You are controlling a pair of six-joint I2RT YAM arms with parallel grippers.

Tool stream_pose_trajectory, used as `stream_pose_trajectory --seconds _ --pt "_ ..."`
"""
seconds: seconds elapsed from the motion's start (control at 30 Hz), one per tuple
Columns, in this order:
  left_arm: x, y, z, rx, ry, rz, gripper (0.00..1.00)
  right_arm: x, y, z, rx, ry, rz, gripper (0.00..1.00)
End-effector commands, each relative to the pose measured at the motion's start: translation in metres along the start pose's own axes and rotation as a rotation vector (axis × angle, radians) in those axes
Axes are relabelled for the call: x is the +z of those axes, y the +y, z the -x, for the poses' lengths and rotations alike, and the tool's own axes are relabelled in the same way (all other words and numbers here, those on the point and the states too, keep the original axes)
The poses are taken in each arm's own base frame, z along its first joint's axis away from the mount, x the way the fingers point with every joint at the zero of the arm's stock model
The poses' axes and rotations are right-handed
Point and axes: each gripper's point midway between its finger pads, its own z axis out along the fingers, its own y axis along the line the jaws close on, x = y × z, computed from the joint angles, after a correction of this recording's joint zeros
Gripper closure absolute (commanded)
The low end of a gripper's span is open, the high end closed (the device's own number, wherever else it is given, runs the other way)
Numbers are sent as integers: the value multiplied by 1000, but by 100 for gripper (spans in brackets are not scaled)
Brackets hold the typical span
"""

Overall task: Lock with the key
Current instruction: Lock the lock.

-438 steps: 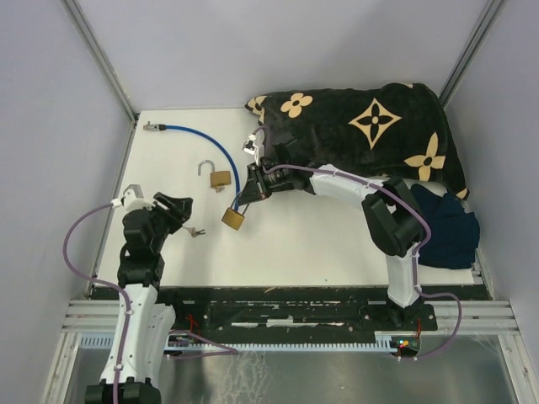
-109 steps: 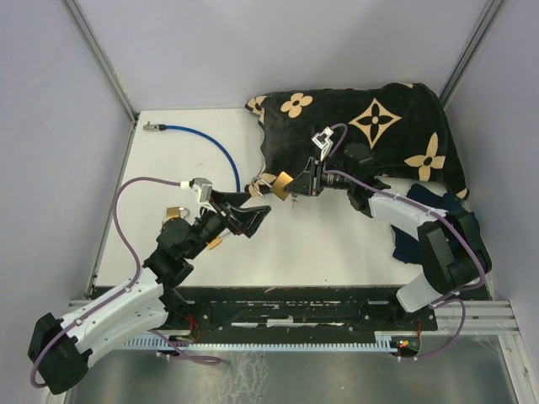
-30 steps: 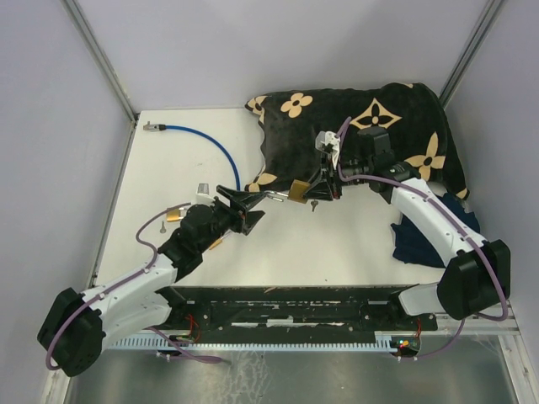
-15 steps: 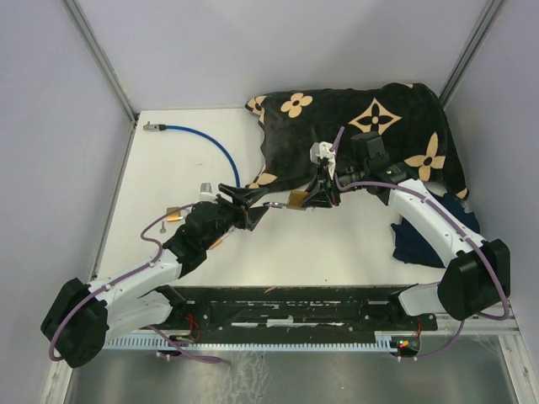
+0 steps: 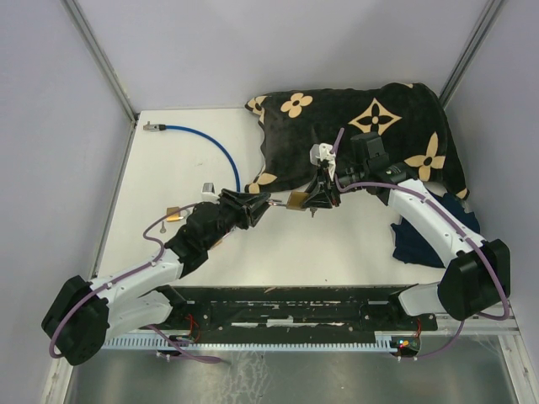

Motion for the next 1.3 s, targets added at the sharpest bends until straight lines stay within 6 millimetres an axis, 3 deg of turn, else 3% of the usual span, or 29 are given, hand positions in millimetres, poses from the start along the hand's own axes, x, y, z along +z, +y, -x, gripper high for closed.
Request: stream_pose_trajectory --seconds 0.0,0.3,0.53,0.7,0.83,0.97,1.27 --pt "-3 -41 -11 40 39 -140 60 -1 10 28 -90 -75 53 98" --pt "-8 -43 -13 242 38 -223 73 2 9 31 -13 -88 76 98" --pt "-21 -49 -14 454 23 -321 82 1 5 34 43 -100 85 98" --pt "-36 -56 -20 656 20 -450 82 -1 3 37 82 -111 97 98" --pt "-45 -59 -28 854 35 -528 84 -1 5 38 97 -117 109 98" --pt "-54 -64 -43 1003 83 -634 94 -1 7 42 133 -128 131 98" --pt "-66 -74 -60 1118 131 -761 97 0 5 46 203 -136 162 98"
